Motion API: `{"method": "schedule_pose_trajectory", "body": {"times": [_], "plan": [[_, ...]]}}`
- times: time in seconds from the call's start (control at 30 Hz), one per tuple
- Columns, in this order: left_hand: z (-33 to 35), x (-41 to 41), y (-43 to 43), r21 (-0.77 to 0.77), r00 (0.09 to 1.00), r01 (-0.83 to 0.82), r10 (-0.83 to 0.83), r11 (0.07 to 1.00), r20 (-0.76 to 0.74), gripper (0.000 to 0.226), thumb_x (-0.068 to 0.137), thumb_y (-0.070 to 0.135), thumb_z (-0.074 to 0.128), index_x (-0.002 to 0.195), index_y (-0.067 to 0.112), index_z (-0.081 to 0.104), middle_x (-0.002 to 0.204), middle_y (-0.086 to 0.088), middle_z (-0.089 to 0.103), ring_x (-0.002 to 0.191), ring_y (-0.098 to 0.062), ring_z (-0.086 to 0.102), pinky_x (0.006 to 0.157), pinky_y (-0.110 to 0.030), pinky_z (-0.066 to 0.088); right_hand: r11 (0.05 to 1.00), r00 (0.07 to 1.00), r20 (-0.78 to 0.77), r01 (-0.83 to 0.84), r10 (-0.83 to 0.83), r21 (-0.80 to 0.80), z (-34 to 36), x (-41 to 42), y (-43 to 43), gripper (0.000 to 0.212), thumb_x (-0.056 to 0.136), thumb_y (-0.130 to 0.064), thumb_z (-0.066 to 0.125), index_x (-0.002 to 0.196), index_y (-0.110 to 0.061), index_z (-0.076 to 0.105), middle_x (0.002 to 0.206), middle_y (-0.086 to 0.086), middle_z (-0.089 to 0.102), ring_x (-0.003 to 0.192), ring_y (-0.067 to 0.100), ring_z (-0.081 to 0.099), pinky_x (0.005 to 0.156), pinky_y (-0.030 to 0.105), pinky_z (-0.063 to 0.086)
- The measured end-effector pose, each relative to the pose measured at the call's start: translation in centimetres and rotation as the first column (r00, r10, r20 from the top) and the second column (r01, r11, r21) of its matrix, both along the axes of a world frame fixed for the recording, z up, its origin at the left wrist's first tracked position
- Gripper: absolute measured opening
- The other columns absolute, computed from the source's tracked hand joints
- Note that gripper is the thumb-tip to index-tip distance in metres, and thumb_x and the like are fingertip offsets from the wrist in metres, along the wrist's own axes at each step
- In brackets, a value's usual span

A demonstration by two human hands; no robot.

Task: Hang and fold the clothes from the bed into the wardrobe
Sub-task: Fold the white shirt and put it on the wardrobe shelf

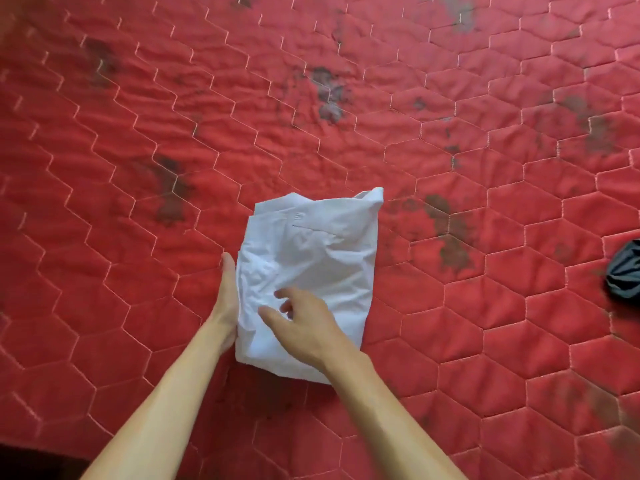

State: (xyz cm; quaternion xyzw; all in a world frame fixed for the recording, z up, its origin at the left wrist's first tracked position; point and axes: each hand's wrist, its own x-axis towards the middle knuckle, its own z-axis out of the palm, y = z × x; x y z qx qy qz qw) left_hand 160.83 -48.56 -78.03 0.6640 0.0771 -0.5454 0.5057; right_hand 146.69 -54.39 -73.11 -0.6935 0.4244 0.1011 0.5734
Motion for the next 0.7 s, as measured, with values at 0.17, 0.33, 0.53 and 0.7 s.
{"method": "schedule_pose_trajectory", "body": {"times": [0.17,0.33,0.53,0.7], "plan": [[-2.3,0.6,2.5,0.420,0.832,0.300,-0.450,0.857,0.325,0.043,0.072,0.050,0.080,0.105,0.025,0.070,0.101,0.002,0.074,0.099,-0.023,0.070,0.094,-0.044,0.054,0.882,0.875,-0.241,0.330,-0.419,-0.336,-5.2,-4.8,-0.5,0.063,0.090,-0.044,0.060,0.139,-0.010,0.041,0.134,0.014,0.045,0.123,0.035,0.044,0.102,0.043,0.038],[-3.3,-0.3,5.2,0.419,0.813,0.416,-0.536,0.807,0.227,0.035,0.074,0.035,0.085,0.105,0.022,0.073,0.101,0.000,0.076,0.095,-0.021,0.072,0.092,-0.047,0.057,0.887,0.842,-0.337,0.459,-0.421,0.039,-7.6,-8.6,0.5,0.063,0.078,-0.053,0.067,0.120,-0.009,0.054,0.115,0.006,0.066,0.110,0.031,0.061,0.089,0.037,0.048],[-1.6,-2.1,7.6,0.411,0.783,0.562,-0.622,0.718,0.018,0.028,0.074,0.013,0.087,0.084,0.020,0.062,0.088,0.002,0.069,0.080,-0.010,0.065,0.068,-0.024,0.053,0.851,0.859,-0.333,0.473,-0.388,0.229,-9.1,-12.8,3.6,0.010,0.074,-0.025,0.074,0.074,-0.015,0.074,0.084,0.002,0.077,0.085,0.024,0.073,0.084,0.046,0.058],[0.1,-4.7,10.5,0.338,0.813,0.570,-0.573,0.749,-0.100,0.046,0.068,0.018,0.092,0.108,0.012,0.069,0.102,-0.003,0.076,0.101,-0.021,0.069,0.088,-0.036,0.054,0.744,0.836,-0.262,0.549,-0.482,0.381,-6.3,-15.5,4.9,0.030,0.076,0.003,0.070,0.102,-0.010,0.069,0.096,0.004,0.077,0.088,0.024,0.074,0.076,0.039,0.061]]}}
